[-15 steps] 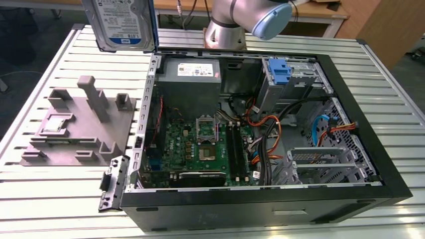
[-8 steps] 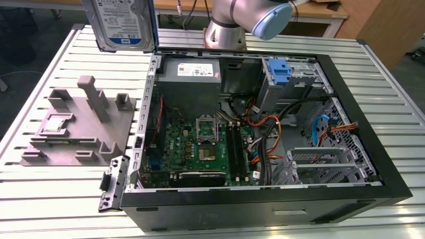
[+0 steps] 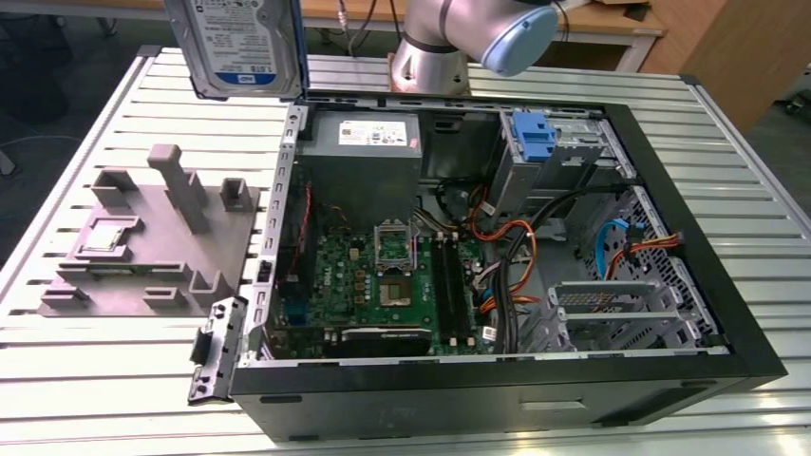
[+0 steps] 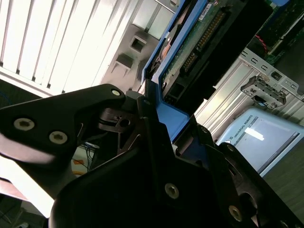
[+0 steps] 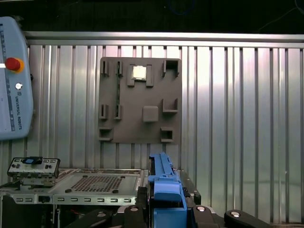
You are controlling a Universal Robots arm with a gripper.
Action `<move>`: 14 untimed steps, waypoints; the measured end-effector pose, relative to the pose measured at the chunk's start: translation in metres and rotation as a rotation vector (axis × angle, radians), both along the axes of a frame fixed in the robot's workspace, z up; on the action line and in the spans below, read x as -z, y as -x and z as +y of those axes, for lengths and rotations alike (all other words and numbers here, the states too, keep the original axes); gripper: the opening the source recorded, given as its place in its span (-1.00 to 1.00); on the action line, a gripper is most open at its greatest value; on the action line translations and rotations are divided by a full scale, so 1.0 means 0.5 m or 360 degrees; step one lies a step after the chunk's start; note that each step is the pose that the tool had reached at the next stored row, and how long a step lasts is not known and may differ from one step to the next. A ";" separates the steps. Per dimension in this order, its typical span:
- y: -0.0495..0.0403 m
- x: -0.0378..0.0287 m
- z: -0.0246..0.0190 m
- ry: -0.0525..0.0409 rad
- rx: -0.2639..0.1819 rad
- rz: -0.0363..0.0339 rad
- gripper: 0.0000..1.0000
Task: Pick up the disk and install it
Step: 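Pick up the disk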
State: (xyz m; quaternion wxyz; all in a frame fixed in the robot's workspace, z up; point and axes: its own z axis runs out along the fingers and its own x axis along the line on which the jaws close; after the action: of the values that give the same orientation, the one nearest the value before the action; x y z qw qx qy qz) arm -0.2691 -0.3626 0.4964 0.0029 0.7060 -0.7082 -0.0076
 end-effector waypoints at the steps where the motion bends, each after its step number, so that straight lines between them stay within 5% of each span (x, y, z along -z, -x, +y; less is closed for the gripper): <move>1: -0.004 0.000 0.0000 0.0000 0.0000 0.0000 -0.27; 14: -0.060 0.000 0.0000 0.0000 0.0000 0.0000 -0.27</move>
State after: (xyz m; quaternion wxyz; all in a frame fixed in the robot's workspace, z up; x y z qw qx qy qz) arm -0.2394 -0.3626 0.4964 0.0029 0.7060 -0.7082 -0.0076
